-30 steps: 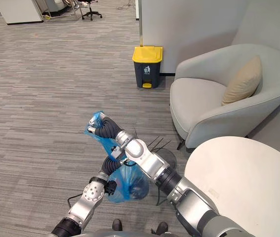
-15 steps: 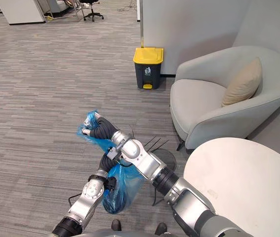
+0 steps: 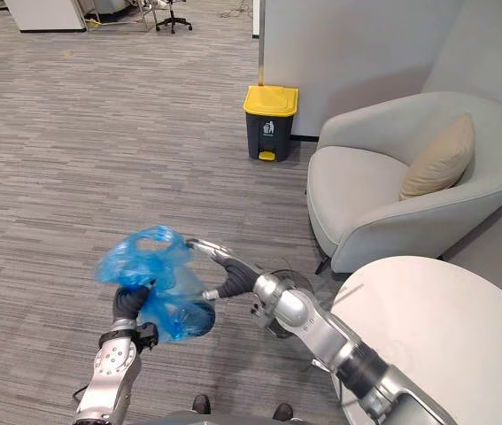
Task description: Gather rubbish on tea table into small bin, then transfer packed bag to large trash can.
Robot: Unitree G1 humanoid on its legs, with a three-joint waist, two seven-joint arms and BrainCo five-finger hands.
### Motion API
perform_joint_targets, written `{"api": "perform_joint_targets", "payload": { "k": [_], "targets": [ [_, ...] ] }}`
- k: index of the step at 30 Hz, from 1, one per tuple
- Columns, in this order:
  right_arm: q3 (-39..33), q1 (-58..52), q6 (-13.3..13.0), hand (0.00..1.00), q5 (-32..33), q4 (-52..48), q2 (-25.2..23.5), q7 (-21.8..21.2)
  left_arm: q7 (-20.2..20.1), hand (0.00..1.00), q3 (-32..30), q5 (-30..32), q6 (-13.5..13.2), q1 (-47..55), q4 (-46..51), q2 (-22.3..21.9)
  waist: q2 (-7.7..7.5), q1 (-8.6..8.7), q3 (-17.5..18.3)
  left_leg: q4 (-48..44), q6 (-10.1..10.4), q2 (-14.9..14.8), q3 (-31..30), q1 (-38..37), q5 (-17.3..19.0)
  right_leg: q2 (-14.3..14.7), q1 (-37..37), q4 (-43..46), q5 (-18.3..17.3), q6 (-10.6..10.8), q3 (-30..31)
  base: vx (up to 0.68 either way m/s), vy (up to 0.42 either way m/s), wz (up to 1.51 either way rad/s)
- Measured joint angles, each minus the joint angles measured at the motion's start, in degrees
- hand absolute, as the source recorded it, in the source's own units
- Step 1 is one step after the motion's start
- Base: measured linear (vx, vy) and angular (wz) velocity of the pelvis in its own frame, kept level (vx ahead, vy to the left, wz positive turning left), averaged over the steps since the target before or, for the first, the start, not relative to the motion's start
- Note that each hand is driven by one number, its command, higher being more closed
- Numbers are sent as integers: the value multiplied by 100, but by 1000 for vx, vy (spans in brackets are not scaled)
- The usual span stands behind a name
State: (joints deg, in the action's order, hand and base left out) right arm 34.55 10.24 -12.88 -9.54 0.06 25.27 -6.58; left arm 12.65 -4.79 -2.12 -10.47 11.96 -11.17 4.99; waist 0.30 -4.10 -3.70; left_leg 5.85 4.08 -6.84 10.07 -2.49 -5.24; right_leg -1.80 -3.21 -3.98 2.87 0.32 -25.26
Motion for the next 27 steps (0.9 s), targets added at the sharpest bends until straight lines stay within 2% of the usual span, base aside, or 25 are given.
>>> {"api": "perform_joint_targets", "payload": {
  "k": [4,7,10,11,13,15,18,21,22,23,24,26,27],
  "targets": [
    [-254,-537,-4,0,131,4,430,-235,-14,100,-305,-80,0,192,-75,0,2,-7,-4,-2,-2,3,-135,157,0,-19,119,77,-72,13,-132,28,15,17],
    [-342,-942,-26,0,237,317,646,-375,-22,100,-477,-140,-15,214,-588,66,17,-64,-22,-46,0,-3,-240,317,-5,-38,271,218,-157,2,-247,43,9,21],
    [-1200,-1339,7,0,-45,1410,342,-233,-129,100,-473,-225,-6,134,-1104,104,17,-29,-190,-427,-15,33,-584,847,11,-212,522,651,-434,-4,-757,4,4,74],
    [-1410,-1347,32,0,-102,1642,253,-167,-146,100,-470,-235,-6,133,-1145,105,23,-8,-235,-479,-88,34,-546,931,59,-257,557,734,-494,2,-875,-9,15,94],
    [-2188,-1363,153,0,-239,2325,-90,172,-185,100,-469,-278,-2,136,-1307,113,22,18,-323,-773,-236,-83,35,1151,158,-437,653,949,-655,26,-1224,53,30,85],
    [-2710,-1350,272,0,-298,2740,-309,447,-284,100,-474,-289,0,182,-1401,142,23,-23,-405,-945,-208,-102,229,1202,169,-525,630,1140,-696,43,-1312,101,55,41],
    [-3186,-1279,419,0,-453,3199,-646,770,-441,100,-506,-284,20,500,-1458,240,12,-41,-430,-1512,-252,-93,238,1355,575,-727,602,1382,-792,154,-1319,115,101,3],
    [-3421,-1249,530,0,-451,3643,-776,919,-637,100,-726,-279,30,738,-1521,247,-52,1,-486,-2474,-377,1,250,1586,1347,-1207,655,2279,-1330,413,-1333,67,170,11],
    [-3527,-1297,618,0,-450,3748,-832,974,-669,100,-828,-279,84,818,-1522,324,-127,17,-531,-2840,-377,32,246,1627,1676,-1475,666,2759,-1575,496,-1342,89,123,19],
    [-3592,-1347,668,0,-448,3750,-857,982,-696,100,-873,-278,123,842,-1523,374,-190,18,-568,-2957,-379,88,240,1619,1797,-1627,702,3082,-1627,443,-1310,154,153,20],
    [-3691,-1373,724,0,-426,3757,-859,1023,-749,100,-929,-271,158,936,-1519,512,-245,28,-665,-3181,-508,156,194,1585,2020,-1952,1303,4419,-1280,68,-492,138,134,15],
    [-3698,-1405,723,0,-392,3760,-868,1035,-750,100,-928,-265,161,953,-1515,622,-227,43,-756,-3226,-579,177,73,1454,2098,-2030,1704,5188,-702,39,43,183,156,22],
    [-3705,-1407,726,0,-339,3872,-940,1027,-740,100,-944,-274,164,895,-1498,765,-191,61,-850,-3223,-657,154,-88,1327,2197,-1788,2090,5278,-1316,379,345,262,123,23]
  ]
}}
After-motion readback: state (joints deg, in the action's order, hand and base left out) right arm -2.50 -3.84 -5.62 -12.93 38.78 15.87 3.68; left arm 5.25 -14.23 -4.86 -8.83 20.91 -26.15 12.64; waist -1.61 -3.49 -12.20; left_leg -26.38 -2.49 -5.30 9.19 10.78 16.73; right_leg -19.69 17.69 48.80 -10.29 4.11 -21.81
